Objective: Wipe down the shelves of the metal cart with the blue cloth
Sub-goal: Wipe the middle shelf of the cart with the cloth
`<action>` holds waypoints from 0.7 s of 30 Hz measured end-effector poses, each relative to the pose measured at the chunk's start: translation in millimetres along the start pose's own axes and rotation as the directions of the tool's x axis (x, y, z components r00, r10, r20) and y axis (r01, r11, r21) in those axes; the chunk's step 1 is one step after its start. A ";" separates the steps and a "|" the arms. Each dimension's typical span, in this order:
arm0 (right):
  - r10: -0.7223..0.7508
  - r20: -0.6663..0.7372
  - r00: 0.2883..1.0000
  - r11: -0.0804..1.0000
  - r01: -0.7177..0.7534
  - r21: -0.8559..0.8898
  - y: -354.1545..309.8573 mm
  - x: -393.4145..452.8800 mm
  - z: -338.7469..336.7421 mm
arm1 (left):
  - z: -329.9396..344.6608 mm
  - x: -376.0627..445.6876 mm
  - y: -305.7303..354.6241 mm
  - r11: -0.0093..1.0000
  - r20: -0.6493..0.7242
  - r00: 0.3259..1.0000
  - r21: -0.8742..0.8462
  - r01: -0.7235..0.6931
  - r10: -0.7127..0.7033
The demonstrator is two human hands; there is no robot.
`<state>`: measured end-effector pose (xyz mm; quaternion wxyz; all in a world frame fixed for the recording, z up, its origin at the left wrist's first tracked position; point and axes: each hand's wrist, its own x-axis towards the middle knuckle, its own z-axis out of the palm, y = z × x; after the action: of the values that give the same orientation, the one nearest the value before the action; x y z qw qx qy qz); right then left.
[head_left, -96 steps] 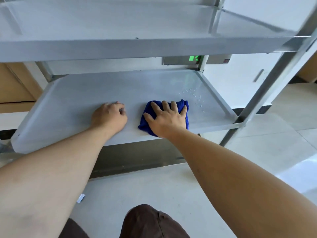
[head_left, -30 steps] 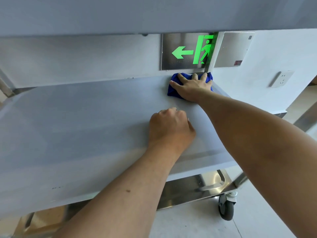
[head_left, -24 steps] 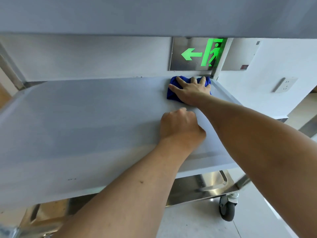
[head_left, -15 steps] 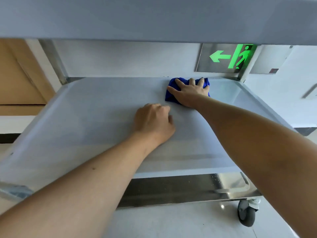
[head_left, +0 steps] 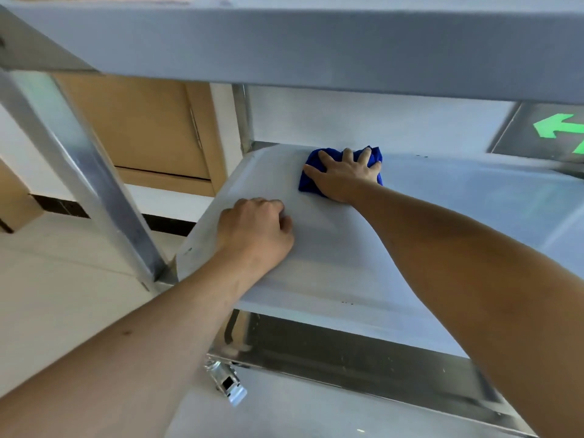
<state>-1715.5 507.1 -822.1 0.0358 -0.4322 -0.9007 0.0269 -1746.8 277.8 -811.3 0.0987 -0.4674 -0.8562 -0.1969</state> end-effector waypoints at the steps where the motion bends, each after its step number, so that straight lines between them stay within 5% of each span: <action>1: -0.022 -0.002 1.000 1.000 0.022 0.000 -13.4 1.5 1.2 | -3.5 -3.0 -7.7 1.000 -0.013 1.000 0.008 0.005 -0.005; 11: -0.185 -0.003 0.983 0.982 0.185 0.037 -124.8 -9.6 9.2 | -17.3 -26.8 -43.2 0.997 -0.015 1.000 0.078 -0.007 0.008; 21: -0.274 -0.036 0.961 0.958 0.276 0.073 -106.8 -57.1 8.6 | -33.7 -38.4 -28.2 0.994 0.075 0.994 0.081 0.079 -0.085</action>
<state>-1763.5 395.6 -824.6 0.0675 -0.3013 -0.9498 0.0510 -1750.1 220.3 -801.4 0.0752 -0.4349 -0.8849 -0.1487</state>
